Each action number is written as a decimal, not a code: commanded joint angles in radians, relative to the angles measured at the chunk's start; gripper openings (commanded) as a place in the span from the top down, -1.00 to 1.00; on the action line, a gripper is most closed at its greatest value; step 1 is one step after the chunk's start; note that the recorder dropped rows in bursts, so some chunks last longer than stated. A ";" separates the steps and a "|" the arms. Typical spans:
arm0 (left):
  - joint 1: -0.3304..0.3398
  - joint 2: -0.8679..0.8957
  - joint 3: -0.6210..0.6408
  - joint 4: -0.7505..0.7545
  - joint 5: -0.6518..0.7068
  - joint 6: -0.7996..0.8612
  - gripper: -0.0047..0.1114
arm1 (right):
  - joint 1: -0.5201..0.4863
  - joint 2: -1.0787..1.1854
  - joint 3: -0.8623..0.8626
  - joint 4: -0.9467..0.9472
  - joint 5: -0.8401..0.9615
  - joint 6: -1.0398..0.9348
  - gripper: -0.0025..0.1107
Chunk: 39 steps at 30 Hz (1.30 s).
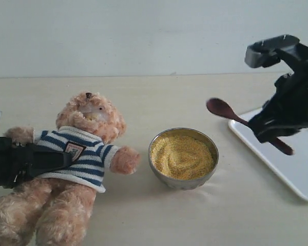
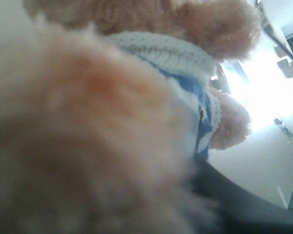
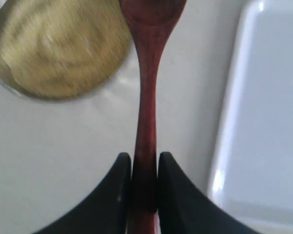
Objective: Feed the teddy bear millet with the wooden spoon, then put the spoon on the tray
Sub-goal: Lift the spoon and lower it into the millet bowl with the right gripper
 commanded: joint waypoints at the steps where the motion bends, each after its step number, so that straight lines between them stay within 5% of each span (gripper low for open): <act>1: 0.000 -0.002 0.002 -0.036 -0.020 -0.004 0.83 | 0.017 0.043 -0.136 -0.150 0.220 0.072 0.96; 12: 0.000 -0.002 0.002 -0.042 -0.046 -0.004 0.83 | 0.339 0.156 -0.212 -0.333 0.314 0.207 0.96; 23: 0.000 -0.002 0.002 -0.042 -0.046 -0.004 0.83 | 0.358 0.290 -0.440 -0.245 0.314 0.224 0.96; 39: 0.000 -0.002 0.010 -0.042 -0.046 -0.004 0.83 | 0.360 0.197 -0.274 -0.175 0.314 0.335 0.96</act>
